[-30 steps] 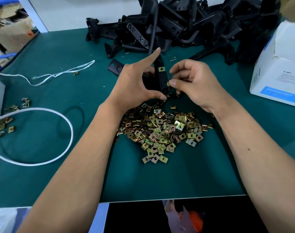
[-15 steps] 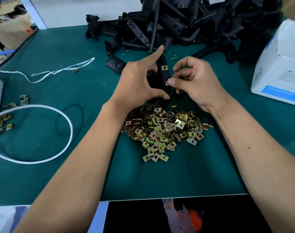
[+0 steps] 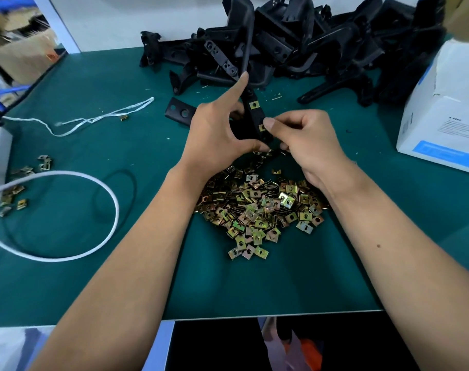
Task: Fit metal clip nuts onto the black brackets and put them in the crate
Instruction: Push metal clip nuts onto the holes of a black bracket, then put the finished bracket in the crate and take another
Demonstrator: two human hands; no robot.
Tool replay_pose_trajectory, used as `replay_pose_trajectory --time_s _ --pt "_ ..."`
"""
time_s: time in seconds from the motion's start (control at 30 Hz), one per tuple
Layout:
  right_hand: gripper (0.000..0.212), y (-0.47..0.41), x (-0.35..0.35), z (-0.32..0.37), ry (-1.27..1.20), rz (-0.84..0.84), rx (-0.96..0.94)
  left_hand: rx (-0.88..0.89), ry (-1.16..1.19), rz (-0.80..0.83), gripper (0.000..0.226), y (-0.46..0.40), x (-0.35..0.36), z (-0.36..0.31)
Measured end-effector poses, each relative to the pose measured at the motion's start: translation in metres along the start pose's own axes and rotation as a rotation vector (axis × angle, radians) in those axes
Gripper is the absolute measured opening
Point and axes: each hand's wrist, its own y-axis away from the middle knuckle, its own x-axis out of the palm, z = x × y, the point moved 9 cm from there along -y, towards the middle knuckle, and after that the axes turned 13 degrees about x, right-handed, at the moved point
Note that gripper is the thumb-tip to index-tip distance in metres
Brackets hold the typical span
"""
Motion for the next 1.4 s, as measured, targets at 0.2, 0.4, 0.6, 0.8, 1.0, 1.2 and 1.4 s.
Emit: replay_pose_trajectory --time_s 0.2,0.4,0.6,0.8,1.0,1.2,1.4 --pt "0.017 0.002 0.0 0.005 0.006 0.151 0.002 0.076 0.052 0.066 0.121 -0.004 0.002 -0.011" --pt "0.023 0.001 0.009 0.002 -0.027 0.223 0.019 0.047 0.045 0.116 0.122 -0.003 -0.002 -0.014" --pt "0.019 0.011 0.007 0.014 0.117 0.068 -0.062 -0.029 -0.089 0.131 0.121 -0.003 -0.01 -0.016" --pt "0.021 0.049 -0.049 0.052 0.299 -0.262 -0.217 -0.009 -0.217 0.029 0.105 -0.028 0.003 -0.069" --pt "0.034 0.102 -0.196 0.058 0.286 -0.549 -0.145 0.201 -0.216 0.136 0.098 -0.083 0.074 -0.203" --pt "0.04 0.203 -0.363 0.015 0.266 -0.711 -0.013 0.62 -0.307 0.257 0.105 -0.091 0.185 -0.388" --pt "0.04 0.323 -0.484 -0.08 -0.056 -0.87 0.151 0.742 0.134 0.612 0.088 -0.017 0.312 -0.521"
